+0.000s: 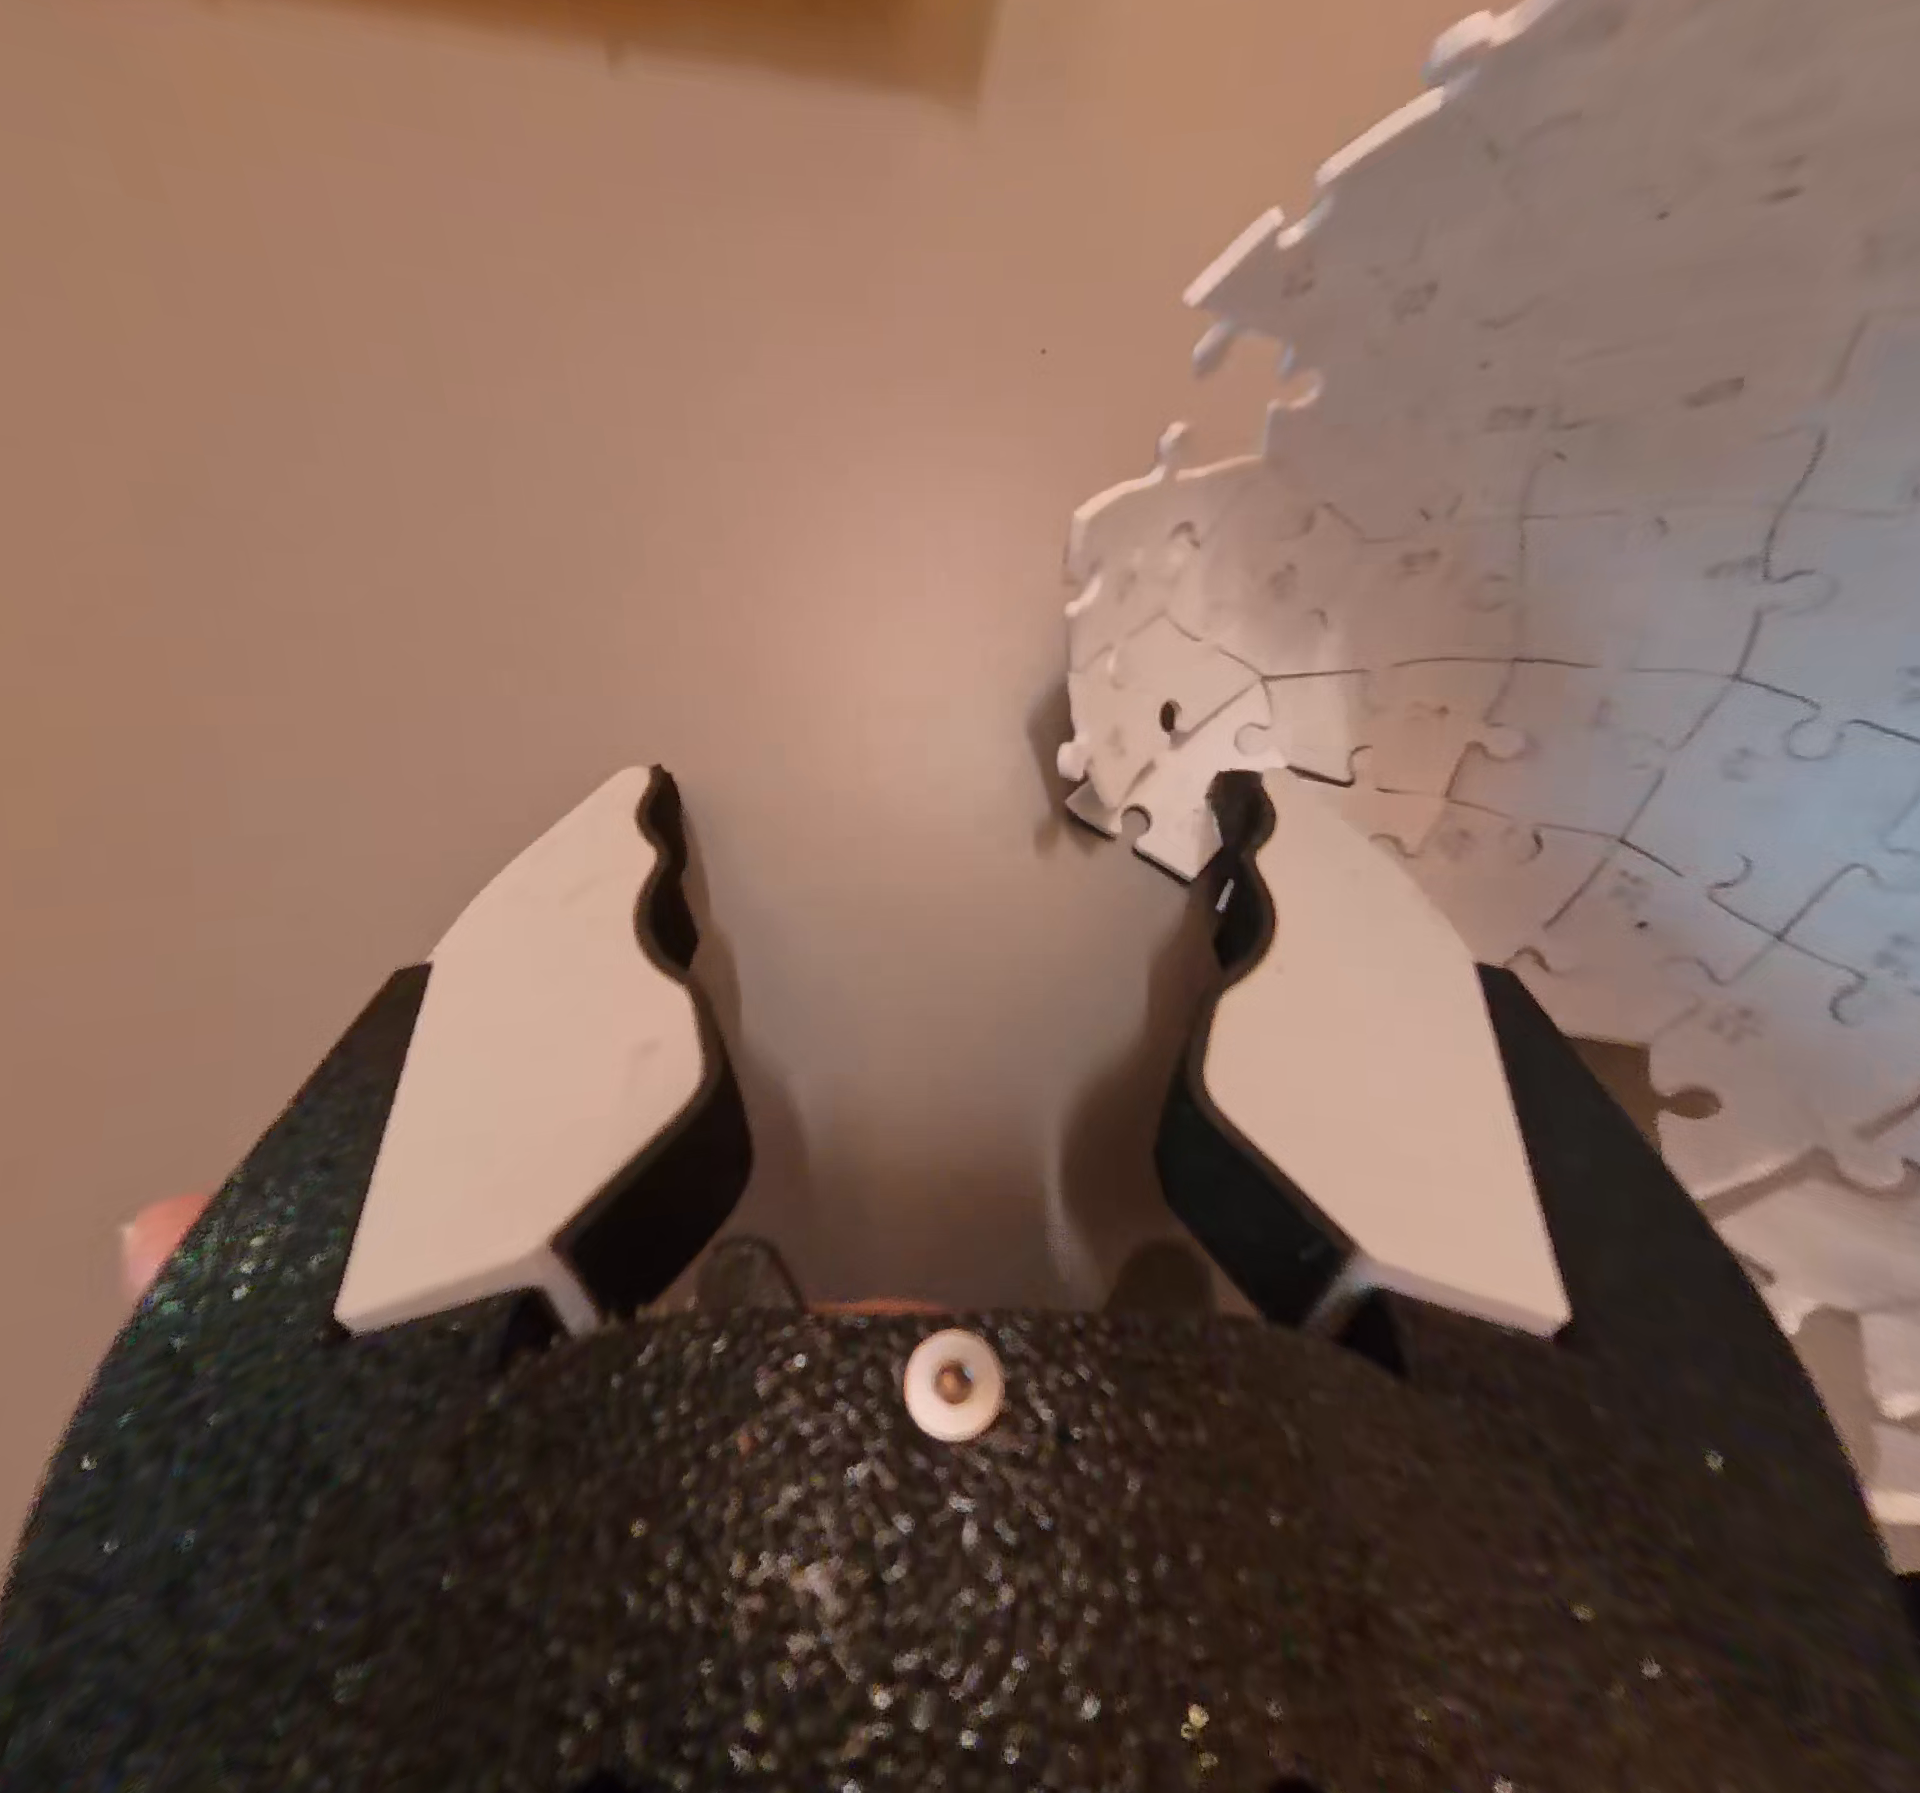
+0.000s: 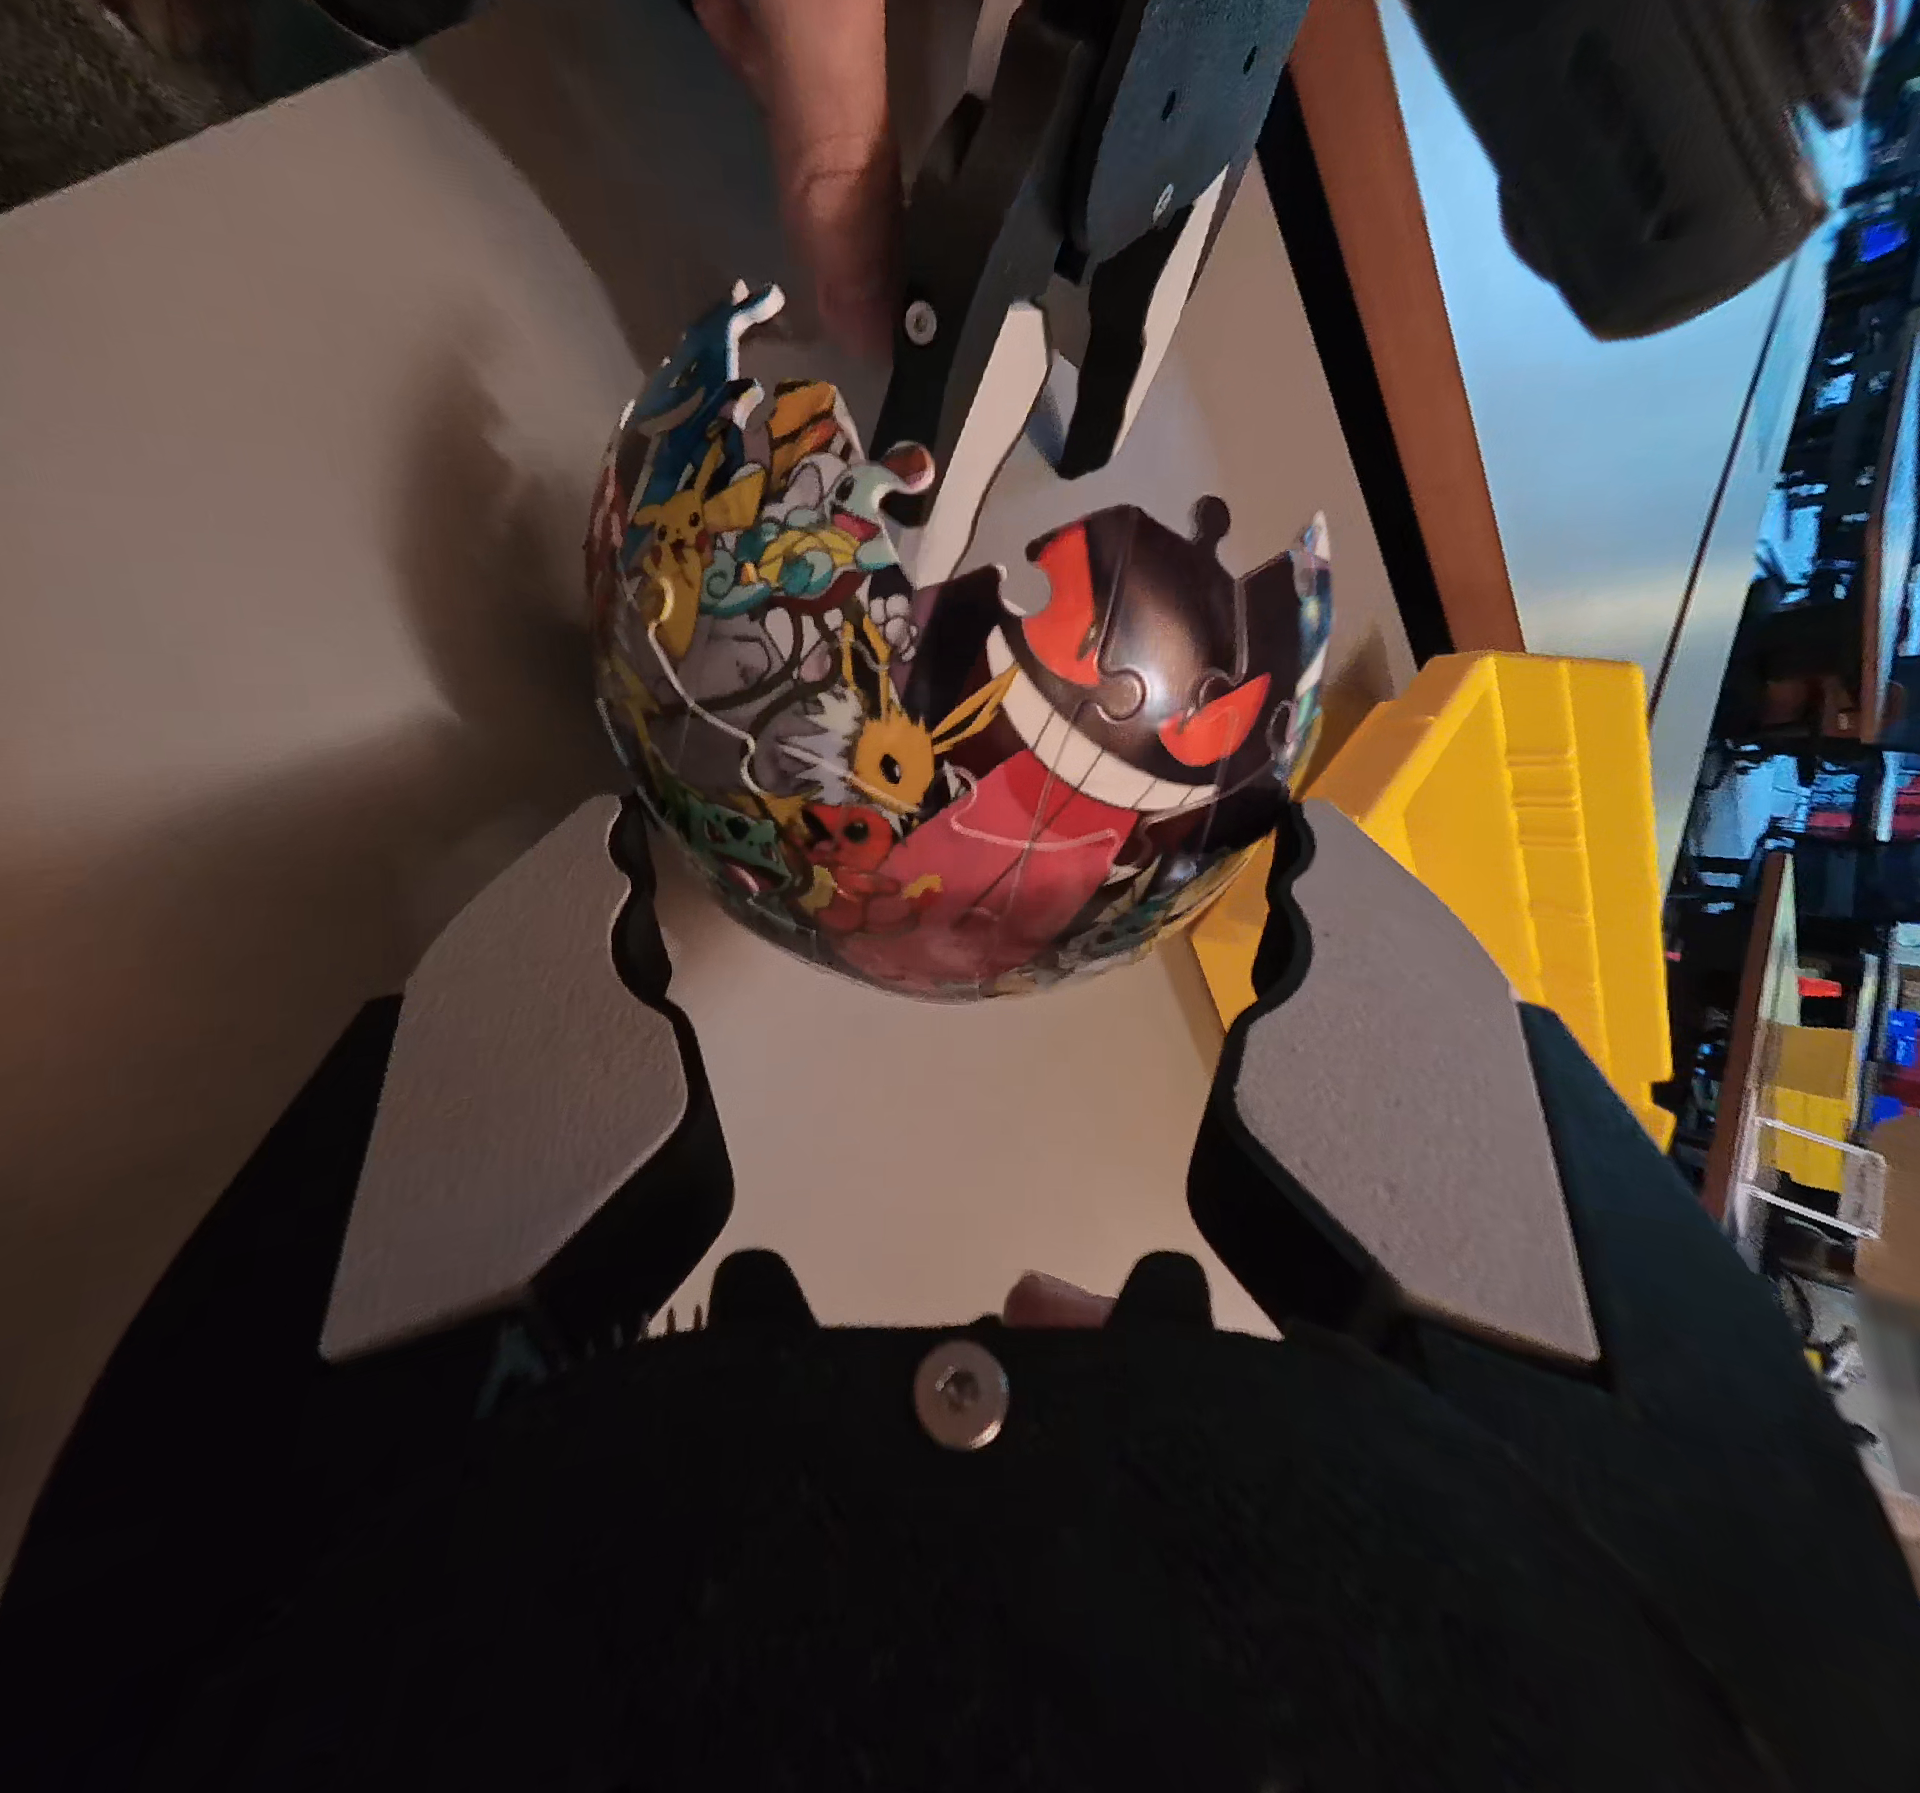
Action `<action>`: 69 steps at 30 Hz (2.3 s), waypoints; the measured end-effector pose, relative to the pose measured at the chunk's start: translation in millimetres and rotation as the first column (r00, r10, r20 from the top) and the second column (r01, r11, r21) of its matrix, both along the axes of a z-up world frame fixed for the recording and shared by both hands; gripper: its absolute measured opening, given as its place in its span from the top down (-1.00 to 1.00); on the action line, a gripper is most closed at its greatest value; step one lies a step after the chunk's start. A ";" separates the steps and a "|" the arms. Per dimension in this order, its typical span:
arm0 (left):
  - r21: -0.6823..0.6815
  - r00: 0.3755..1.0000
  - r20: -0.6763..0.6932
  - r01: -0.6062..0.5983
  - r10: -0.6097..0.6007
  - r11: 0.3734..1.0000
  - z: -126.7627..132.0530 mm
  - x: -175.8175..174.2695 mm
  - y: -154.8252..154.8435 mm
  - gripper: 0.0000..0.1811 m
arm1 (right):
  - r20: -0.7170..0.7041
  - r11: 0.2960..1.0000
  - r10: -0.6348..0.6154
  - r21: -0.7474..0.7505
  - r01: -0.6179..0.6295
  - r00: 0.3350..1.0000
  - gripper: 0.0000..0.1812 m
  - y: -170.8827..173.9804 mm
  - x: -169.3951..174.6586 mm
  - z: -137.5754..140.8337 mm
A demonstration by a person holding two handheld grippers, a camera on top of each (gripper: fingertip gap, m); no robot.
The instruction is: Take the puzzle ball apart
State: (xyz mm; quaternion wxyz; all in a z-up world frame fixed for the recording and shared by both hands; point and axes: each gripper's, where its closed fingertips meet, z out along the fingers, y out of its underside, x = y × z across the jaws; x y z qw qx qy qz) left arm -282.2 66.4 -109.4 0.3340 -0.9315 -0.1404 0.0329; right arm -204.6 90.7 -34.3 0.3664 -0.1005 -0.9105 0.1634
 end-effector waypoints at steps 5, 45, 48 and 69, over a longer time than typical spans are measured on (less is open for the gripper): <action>0.000 1.000 -0.002 -0.001 0.001 1.000 -0.1 0.1 -0.5 -0.08 | 0.068 0.999 0.031 -0.015 -0.030 0.997 -0.27 -5.4 -8.9 1.8; 0.057 0.994 0.000 -0.108 0.109 0.992 1.7 -32.5 -8.7 -0.07 | 0.342 0.992 0.074 0.074 -0.105 0.937 -0.28 -4.6 -35.3 3.4; 0.051 0.996 -0.010 -0.092 0.092 0.994 0.9 -31.3 -8.5 -0.09 | 0.378 0.991 0.080 0.067 -0.114 0.922 -0.28 -6.0 -37.9 3.7; 0.060 0.994 -0.013 -0.108 0.109 0.992 0.9 -35.2 -7.6 -0.10 | 0.496 0.987 0.098 0.062 -0.148 0.863 -0.28 -5.7 -44.0 1.9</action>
